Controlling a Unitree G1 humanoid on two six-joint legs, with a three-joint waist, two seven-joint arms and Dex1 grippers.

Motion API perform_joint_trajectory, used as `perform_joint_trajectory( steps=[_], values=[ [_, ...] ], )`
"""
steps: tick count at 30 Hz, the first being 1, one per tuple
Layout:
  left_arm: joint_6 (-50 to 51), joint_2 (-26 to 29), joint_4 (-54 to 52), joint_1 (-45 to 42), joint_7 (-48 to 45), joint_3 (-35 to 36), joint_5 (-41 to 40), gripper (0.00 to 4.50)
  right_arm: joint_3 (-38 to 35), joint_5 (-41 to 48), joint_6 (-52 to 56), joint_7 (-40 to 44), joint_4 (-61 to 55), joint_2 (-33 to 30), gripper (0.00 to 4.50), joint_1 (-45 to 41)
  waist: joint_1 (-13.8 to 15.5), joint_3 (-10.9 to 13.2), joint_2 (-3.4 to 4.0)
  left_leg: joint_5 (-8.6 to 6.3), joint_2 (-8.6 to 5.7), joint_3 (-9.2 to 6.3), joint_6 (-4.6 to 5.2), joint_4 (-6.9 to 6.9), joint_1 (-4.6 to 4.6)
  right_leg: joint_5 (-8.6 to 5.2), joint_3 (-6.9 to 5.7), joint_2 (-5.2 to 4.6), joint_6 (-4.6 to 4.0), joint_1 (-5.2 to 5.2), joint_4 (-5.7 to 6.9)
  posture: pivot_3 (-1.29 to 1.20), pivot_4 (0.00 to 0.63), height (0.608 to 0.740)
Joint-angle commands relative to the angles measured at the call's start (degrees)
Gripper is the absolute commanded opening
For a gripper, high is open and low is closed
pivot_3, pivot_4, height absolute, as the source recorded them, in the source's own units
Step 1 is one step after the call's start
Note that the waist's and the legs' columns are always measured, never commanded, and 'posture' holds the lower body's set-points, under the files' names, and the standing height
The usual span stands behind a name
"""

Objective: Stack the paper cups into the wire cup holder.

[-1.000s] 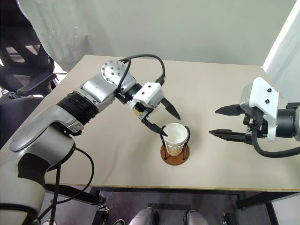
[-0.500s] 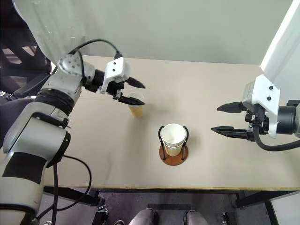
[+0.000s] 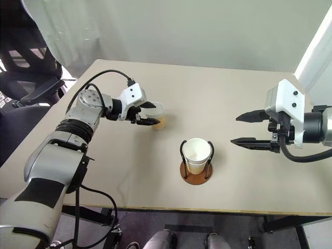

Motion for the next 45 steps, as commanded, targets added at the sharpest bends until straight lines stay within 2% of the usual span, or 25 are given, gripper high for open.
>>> perform_joint_trajectory(
  steps=[1,3,7,13,16,23,24,28,31,34,35,37,40,45],
  values=[
    [-0.6,-0.2,-0.3,-0.1,1.4,2.1,2.7,3.49,1.7,-4.1,0.5,-8.4,-0.3,2.9,3.01,-3.2,-0.1,0.0,0.01,-0.01,0.00,0.12,0.02,-0.02,0.05,0.00,0.18,0.02,0.06,-0.02,0.02,0.00,0.150,0.740],
    [-0.6,-0.3,-0.3,0.0,1.8,2.9,3.6,3.49,3.4,-6.9,0.0,-10.4,0.1,3.7,3.01,-3.4,-0.1,0.0,0.00,-0.06,0.01,0.26,0.17,0.02,0.06,0.06,0.34,0.00,0.17,-0.05,0.03,0.00,0.150,0.740],
    [-0.6,-0.6,-0.2,0.1,2.2,3.9,5.6,3.49,3.6,-6.2,1.2,-10.6,-0.8,4.8,3.01,-3.1,-0.2,0.0,0.02,-0.33,-0.10,0.58,0.79,0.07,0.06,0.16,0.59,-0.06,0.34,-0.12,0.00,0.00,0.150,0.740],
    [-0.7,-1.1,0.0,0.6,3.8,4.5,8.6,3.49,3.4,-6.3,1.8,-10.3,-1.2,4.8,3.01,-3.5,-0.3,0.0,0.01,-0.31,-0.19,0.81,0.84,0.11,0.07,0.21,0.64,-0.27,0.41,-0.17,0.01,0.00,0.150,0.740],
    [-1.8,-1.3,0.0,0.9,4.7,4.3,10.2,2.87,3.0,-5.8,2.4,-10.1,-1.8,4.6,3.01,-3.4,-0.4,0.0,0.02,-0.28,-0.25,0.93,0.84,0.12,0.06,0.22,0.60,-0.43,0.43,-0.23,0.03,0.00,0.150,0.740],
    [-3.3,-1.3,0.0,0.2,3.6,5.5,11.1,0.26,1.6,-4.1,3.7,-8.6,-2.7,3.6,3.01,-2.3,-0.6,0.0,0.03,-0.21,-0.37,1.13,0.93,0.07,0.04,0.23,0.53,-0.73,0.50,-0.29,0.02,0.00,0.150,0.740],
    [-3.7,-1.1,-0.1,-0.2,2.5,5.8,10.9,0.02,1.4,-4.1,3.6,-8.7,-2.5,3.5,3.01,-2.3,-0.6,0.0,0.03,-0.19,-0.39,1.15,0.97,0.07,0.04,0.23,0.56,-0.76,0.52,-0.29,0.01,0.00,0.150,0.740],
    [-2.6,-1.6,-2.0,-5.6,-14.5,11.8,3.5,0.02,-2.5,-1.7,3.5,-6.4,-2.0,2.4,3.01,-1.4,-0.5,0.0,-0.06,-0.17,-0.53,1.25,1.04,0.08,-0.06,0.25,0.54,-0.81,0.59,-0.36,-0.01,0.00,0.150,0.740],
    [-0.3,-2.0,-3.5,-9.9,-24.5,14.1,0.8,0.02,-7.4,5.8,6.4,-3.7,-3.0,2.0,3.01,-1.3,-0.5,0.0,-0.10,-0.15,-0.61,1.25,1.10,0.07,-0.24,0.28,0.56,-0.85,0.64,-0.48,-0.04,0.00,0.150,0.740],
    [1.0,-2.4,-4.1,-11.9,-28.3,15.1,-0.5,0.02,-10.3,10.7,7.9,-2.6,-3.5,1.5,3.01,-1.4,-0.7,0.0,-0.06,-0.17,-0.65,1.41,1.22,0.02,-0.26,0.25,0.60,-0.91,0.70,-0.48,-0.11,0.00,0.150,0.740],
    [3.1,-2.7,-6.1,-13.4,-28.3,13.2,-3.7,0.02,-12.2,13.2,8.6,-1.9,-3.5,1.0,3.01,-1.4,-0.8,0.0,0.02,-0.21,-0.59,1.36,1.28,0.03,-0.23,0.21,0.72,-1.03,0.76,-0.44,-0.12,0.00,0.150,0.740],
    [11.0,-2.4,-16.7,-15.4,-28.3,5.1,-16.7,0.02,-16.8,16.9,10.0,0.0,-3.7,-0.7,3.01,-0.3,-0.9,0.1,0.02,-0.28,-0.60,1.71,1.41,-0.03,-0.14,0.14,0.73,-1.09,0.84,-0.42,-0.04,0.00,0.150,0.740],
    [19.9,1.1,-33.7,-14.2,-28.3,-7.4,-34.5,0.02,-21.1,18.1,10.9,0.8,-4.3,-2.6,3.01,2.6,-0.8,0.0,-0.12,-0.28,-0.54,1.89,1.38,0.04,-0.39,0.14,0.72,-1.24,0.92,-0.67,-0.07,0.00,0.150,0.740],
    [21.0,4.8,-43.1,-13.5,-28.3,-19.0,-47.4,0.02,-24.9,19.2,11.4,-1.2,-6.0,-3.4,3.01,6.0,-1.3,0.0,0.05,-0.52,-0.64,2.48,1.52,0.02,0.03,0.02,0.97,-1.29,1.11,-0.47,0.02,0.00,0.150,0.740]
  ],
)
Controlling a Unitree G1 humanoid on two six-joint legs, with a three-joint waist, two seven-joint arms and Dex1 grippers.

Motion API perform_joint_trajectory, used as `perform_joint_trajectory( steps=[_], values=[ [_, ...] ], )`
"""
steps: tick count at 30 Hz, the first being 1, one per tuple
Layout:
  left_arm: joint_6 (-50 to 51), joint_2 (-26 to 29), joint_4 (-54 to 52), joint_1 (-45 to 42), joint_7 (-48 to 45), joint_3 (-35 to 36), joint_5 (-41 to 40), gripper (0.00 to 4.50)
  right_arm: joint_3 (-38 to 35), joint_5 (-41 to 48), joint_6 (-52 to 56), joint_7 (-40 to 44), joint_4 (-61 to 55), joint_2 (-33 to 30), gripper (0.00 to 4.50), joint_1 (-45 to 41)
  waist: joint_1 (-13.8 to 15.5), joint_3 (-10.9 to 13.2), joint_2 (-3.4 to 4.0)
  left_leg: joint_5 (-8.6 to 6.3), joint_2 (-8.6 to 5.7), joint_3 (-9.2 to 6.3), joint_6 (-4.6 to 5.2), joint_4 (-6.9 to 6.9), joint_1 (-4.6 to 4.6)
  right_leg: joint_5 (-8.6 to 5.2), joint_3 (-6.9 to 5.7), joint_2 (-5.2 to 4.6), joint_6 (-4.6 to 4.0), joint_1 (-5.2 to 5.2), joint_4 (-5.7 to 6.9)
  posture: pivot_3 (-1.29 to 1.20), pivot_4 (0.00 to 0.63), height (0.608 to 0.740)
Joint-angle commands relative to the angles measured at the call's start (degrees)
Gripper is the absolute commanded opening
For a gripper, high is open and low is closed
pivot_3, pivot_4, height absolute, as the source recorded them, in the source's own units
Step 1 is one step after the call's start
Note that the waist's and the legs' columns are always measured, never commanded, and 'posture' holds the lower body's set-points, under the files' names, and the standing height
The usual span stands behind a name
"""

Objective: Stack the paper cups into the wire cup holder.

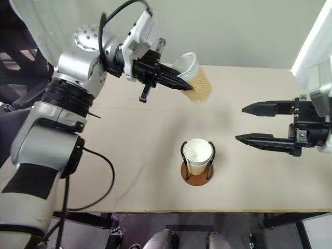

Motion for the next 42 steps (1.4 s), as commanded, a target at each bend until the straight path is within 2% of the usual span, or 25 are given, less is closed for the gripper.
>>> perform_joint_trajectory(
  steps=[1,6,9,15,28,42],
  values=[
    [1.4,2.1,-4.7,-0.5,-2.0,-6.0,-8.6,0.02,-4.7,1.2,0.3,-1.5,-1.6,-1.4,3.01,1.3,0.0,0.1,0.10,-0.02,0.08,-0.09,0.03,0.08,0.00,-0.01,0.12,-0.11,0.01,0.05,0.01,0.00,0.150,0.740],
    [-1.1,6.2,-8.7,-1.4,-2.0,-16.3,-13.1,0.02,-8.6,1.4,1.4,-2.8,-3.4,-2.0,3.01,5.1,-0.1,0.1,0.25,-0.08,0.12,-0.05,0.19,0.26,0.05,0.12,0.13,-0.05,0.07,0.10,0.06,0.00,0.150,0.740],
    [-3.3,7.8,-10.6,-2.5,-2.0,-21.3,-14.5,0.02,-10.1,2.5,1.5,-3.6,-4.1,-2.0,3.01,6.0,-0.2,0.1,0.35,-0.42,0.14,-0.13,0.76,0.45,0.02,0.19,0.07,-0.06,0.07,0.16,0.07,0.00,0.150,0.740],
    [-8.7,5.8,-6.9,-3.4,-2.0,-27.3,-13.4,0.02,-12.5,4.0,2.1,-4.6,-4.9,-2.7,3.01,7.6,0.2,0.2,0.47,-0.57,0.07,-0.31,0.99,0.92,-0.01,0.28,-0.08,-0.12,0.16,0.47,-0.03,0.00,0.150,0.740],
    [-15.3,2.1,1.1,-4.2,-2.0,-31.9,-9.7,0.02,-15.1,7.0,2.4,-8.2,-7.1,-2.6,3.01,11.0,0.1,0.2,0.52,-0.62,-0.10,-0.33,1.04,0.95,-0.05,0.31,-0.04,-0.24,0.34,0.54,-0.15,0.00,0.150,0.740],
    [-11.7,3.9,-4.1,-3.7,-2.0,-31.6,-14.0,0.02,-13.7,8.2,1.2,-10.3,-7.3,-3.0,3.01,11.5,0.3,0.1,0.56,-0.56,-0.26,-0.23,0.71,0.88,-0.20,0.27,-0.08,-0.37,0.61,0.59,-0.66,0.00,0.150,0.740]
  ],
)
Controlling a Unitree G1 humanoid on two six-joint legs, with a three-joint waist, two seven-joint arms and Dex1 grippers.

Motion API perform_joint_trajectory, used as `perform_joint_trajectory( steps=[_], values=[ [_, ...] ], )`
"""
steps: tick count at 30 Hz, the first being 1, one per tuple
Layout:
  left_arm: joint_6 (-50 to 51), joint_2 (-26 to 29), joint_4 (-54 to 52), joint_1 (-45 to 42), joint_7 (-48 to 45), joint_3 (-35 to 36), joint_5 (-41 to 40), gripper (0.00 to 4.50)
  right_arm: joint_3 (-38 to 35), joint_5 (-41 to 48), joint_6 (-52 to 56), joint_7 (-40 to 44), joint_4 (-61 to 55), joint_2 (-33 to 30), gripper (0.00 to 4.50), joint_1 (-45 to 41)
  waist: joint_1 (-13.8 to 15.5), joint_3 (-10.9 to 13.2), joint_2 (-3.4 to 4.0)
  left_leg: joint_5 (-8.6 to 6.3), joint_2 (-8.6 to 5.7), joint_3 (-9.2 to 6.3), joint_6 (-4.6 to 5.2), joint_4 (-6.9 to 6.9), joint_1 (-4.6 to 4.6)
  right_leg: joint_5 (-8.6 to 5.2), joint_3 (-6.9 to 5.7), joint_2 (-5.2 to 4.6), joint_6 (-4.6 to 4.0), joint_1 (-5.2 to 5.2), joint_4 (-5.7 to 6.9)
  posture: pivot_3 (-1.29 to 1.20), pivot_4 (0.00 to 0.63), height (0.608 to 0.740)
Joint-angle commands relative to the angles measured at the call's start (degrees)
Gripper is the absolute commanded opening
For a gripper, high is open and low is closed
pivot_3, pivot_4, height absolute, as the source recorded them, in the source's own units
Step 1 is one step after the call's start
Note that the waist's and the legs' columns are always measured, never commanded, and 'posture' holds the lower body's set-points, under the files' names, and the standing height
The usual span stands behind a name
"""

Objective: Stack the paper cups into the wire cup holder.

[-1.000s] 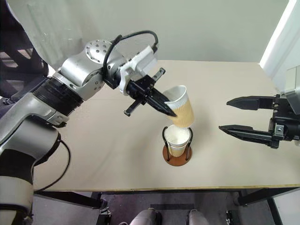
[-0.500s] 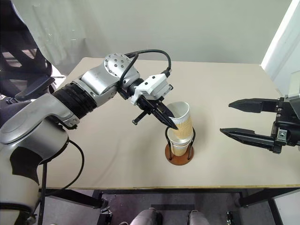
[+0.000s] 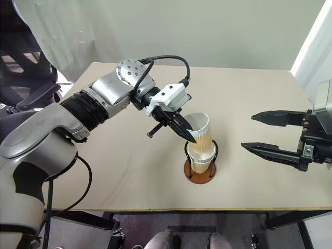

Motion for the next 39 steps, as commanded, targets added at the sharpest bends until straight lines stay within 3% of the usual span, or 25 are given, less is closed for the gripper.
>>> perform_joint_trajectory(
  steps=[1,9,17,21,30,35,39],
  values=[
    [0.7,1.2,-1.9,-1.5,-1.9,0.5,-1.6,0.02,-0.8,0.6,-1.3,-0.9,-0.4,-1.0,3.01,-0.3,0.0,0.0,0.02,0.00,0.00,-0.01,0.00,0.01,-0.01,0.00,0.02,0.00,0.01,0.01,-0.03,0.00,0.150,0.740],
    [-2.6,1.0,-1.1,-0.7,-1.9,-2.6,1.6,0.02,-0.2,1.2,-1.8,-1.9,-0.6,-1.0,3.01,-0.3,0.2,0.0,0.04,-0.09,-0.06,-0.09,0.08,0.02,-0.01,0.01,0.03,-0.08,0.12,0.11,-0.20,0.00,0.150,0.740],
    [-3.1,-1.6,1.3,0.1,-1.9,0.1,2.8,0.02,0.7,1.3,-2.2,-2.8,-0.8,-1.1,3.01,-0.2,0.2,0.0,0.04,-0.13,-0.13,-0.03,0.14,0.02,0.00,0.03,0.01,-0.10,0.20,0.13,-0.20,0.00,0.150,0.740],
    [-2.8,-2.3,2.0,0.4,-1.9,1.2,3.1,0.84,0.8,1.2,-2.3,-2.9,-0.8,-1.3,3.01,0.0,0.2,0.0,0.05,-0.13,-0.10,-0.06,0.13,0.02,0.00,0.03,0.03,-0.13,0.22,0.14,-0.20,0.00,0.150,0.740],
    [-1.4,-2.9,2.2,0.8,-1.9,5.4,1.8,3.92,2.1,0.4,-3.2,-2.9,-0.4,-1.2,3.01,-0.1,0.2,0.0,0.05,-0.14,-0.12,-0.04,0.12,0.02,-0.01,0.00,0.06,-0.15,0.27,0.14,-0.22,0.00,0.150,0.740],
    [2.8,-2.6,1.5,0.6,-1.9,11.5,-0.6,3.92,3.8,-0.4,-4.5,-2.2,0.4,-1.3,3.01,-0.5,0.2,0.0,0.06,-0.14,-0.13,-0.02,0.12,0.02,-0.01,0.00,0.05,-0.13,0.29,0.13,-0.21,0.00,0.150,0.740],
    [9.0,-2.6,5.6,1.2,-1.9,25.6,-1.4,3.92,9.0,-1.5,-7.4,-1.5,2.2,-0.5,3.01,-2.3,0.0,0.0,0.06,-0.13,-0.12,-0.03,0.11,0.02,-0.01,0.00,0.10,-0.14,0.30,0.12,-0.22,0.00,0.150,0.740]
  ],
)
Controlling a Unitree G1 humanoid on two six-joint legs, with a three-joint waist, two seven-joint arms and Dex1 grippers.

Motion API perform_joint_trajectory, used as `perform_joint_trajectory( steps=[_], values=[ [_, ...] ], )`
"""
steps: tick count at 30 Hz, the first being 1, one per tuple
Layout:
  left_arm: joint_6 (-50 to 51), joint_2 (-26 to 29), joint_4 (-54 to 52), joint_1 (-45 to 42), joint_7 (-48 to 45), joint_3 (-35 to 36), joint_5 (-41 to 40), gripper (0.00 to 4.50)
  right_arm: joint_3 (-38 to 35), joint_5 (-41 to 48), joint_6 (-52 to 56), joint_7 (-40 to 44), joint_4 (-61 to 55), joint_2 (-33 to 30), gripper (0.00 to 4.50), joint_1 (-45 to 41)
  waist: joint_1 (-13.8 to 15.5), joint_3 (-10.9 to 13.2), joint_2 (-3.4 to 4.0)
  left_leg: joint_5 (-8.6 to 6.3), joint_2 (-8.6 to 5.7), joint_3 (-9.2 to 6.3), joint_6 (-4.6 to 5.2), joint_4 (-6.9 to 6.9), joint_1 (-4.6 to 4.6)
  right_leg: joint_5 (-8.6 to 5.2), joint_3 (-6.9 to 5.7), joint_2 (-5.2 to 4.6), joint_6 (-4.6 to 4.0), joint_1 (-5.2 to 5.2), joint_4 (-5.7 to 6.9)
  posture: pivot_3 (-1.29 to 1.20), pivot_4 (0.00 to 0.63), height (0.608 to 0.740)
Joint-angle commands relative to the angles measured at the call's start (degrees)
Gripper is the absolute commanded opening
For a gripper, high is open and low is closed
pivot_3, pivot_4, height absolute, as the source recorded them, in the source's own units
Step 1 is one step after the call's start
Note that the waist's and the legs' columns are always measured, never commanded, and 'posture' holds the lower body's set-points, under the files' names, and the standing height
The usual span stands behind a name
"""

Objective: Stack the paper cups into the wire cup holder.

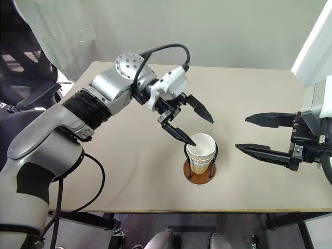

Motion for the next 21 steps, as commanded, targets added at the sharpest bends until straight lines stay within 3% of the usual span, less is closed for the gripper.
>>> perform_joint_trajectory(
  steps=[1,6,13,21],
  values=[
    [5.9,0.6,4.4,0.4,-1.2,15.4,-0.3,3.92,4.7,-2.0,-3.9,0.6,2.2,0.5,3.01,-2.4,-0.1,0.0,0.01,0.01,-0.01,0.05,-0.01,-0.01,0.02,0.00,-0.01,0.04,0.01,-0.01,0.01,0.00,0.150,0.740],
    [9.6,5.9,2.9,9.8,8.2,29.3,7.0,3.92,13.6,-10.1,-8.4,1.2,7.6,2.2,3.01,-3.7,-0.9,-0.1,0.27,0.11,0.03,0.08,-0.10,-0.03,0.24,-0.02,0.23,0.11,0.03,0.06,0.06,0.00,0.150,0.740],
    [15.5,20.3,-11.6,39.4,31.9,52.5,11.1,3.92,27.7,-26.7,-17.4,0.8,22.2,7.0,3.01,-12.9,-2.4,-0.1,0.31,0.41,0.13,0.28,-0.21,-0.06,0.23,0.03,0.49,0.40,0.01,-0.23,0.20,0.00,0.150,0.740],
    [20.8,18.9,-30.5,65.5,51.4,75.6,12.1,3.92,35.7,-38.3,-26.7,1.4,40.4,19.7,3.01,-26.1,-1.7,-0.1,0.25,0.49,0.17,0.30,-0.11,-0.06,0.65,0.19,0.57,0.42,-0.31,-0.06,0.07,0.00,0.150,0.740]
  ],
)
